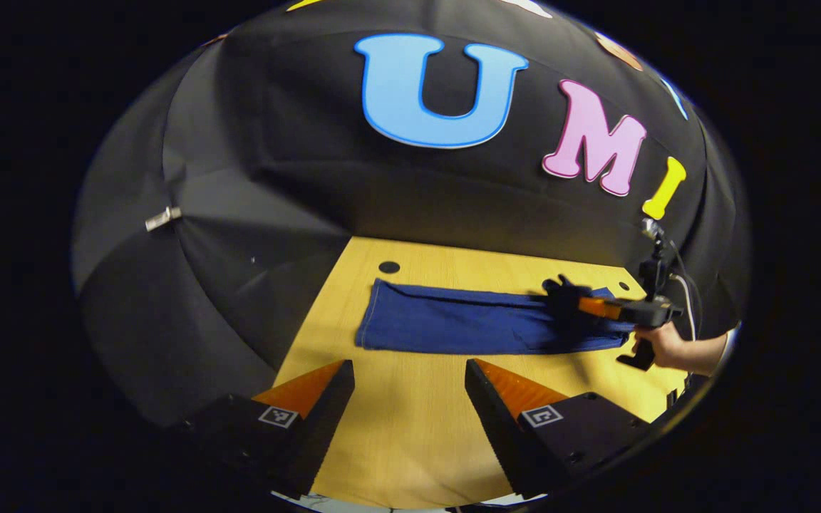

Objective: Grasp the waist and the cuffs of the jeans and fold them to make the two legs overlap; first hold the waist and fold one-third of the jeans toward the cuffs, then hold the cuffs and fold the remaining one-third in the same direction to finish folding.

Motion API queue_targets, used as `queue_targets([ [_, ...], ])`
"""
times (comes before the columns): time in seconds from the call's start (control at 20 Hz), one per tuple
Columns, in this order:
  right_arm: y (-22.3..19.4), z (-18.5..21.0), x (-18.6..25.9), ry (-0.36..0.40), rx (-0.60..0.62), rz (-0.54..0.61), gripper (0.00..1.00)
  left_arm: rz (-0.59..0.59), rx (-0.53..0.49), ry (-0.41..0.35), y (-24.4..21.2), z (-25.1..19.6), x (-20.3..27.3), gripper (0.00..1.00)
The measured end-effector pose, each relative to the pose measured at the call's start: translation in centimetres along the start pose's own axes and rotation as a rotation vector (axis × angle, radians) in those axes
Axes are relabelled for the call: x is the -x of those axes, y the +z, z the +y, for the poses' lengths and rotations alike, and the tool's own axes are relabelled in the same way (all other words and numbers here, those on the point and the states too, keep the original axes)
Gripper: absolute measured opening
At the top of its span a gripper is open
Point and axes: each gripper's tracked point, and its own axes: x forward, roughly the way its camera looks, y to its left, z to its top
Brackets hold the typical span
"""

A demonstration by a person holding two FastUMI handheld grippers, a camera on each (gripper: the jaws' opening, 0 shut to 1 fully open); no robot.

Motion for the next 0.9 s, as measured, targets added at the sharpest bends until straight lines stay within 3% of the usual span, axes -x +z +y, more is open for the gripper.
queue_targets([
  [0.05, -1.2, -1.5, 0.8, -0.004, 0.023, 0.021, 0.0, 0.021, 0.013, 0.004, -0.7, 0.4, -0.7, 0.97],
  [0.1, -1.9, -0.7, -0.6, -0.003, 0.038, 0.032, 0.05, 0.042, 0.022, 0.008, -1.4, 0.7, -1.7, 0.95],
  [0.15, -3.7, -0.1, 0.0, 0.006, 0.04, 0.041, 0.0, 0.066, 0.031, 0.015, -2.2, 0.8, -2.2, 0.95],
  [0.25, -3.5, 0.7, 0.1, 0.085, 0.002, 0.067, 0.14, 0.099, 0.05, 0.011, -3.2, 1.0, -4.2, 0.96],
  [0.35, -2.9, 2.8, 1.5, 0.187, -0.05, 0.093, 0.54, 0.111, 0.071, -0.001, -2.8, 0.9, -6.4, 0.96],
  [0.45, -1.8, 2.4, 3.3, 0.204, -0.014, 0.059, 0.95, 0.105, 0.107, -0.019, -1.5, 0.8, -9.0, 0.96],
  [0.65, 0.1, 1.3, 9.9, 0.255, -0.004, -0.008, 0.98, 0.077, 0.235, 0.002, 1.9, 2.2, -15.4, 0.96],
  [0.75, 0.1, -1.0, 12.2, 0.227, -0.008, -0.02, 0.98, 0.102, 0.25, 0.05, 2.2, 3.7, -18.3, 0.96],
  [0.9, -0.3, -5.5, 14.5, 0.142, -0.029, -0.038, 0.98, 0.179, 0.185, 0.169, 0.8, 7.6, -21.8, 0.96],
])
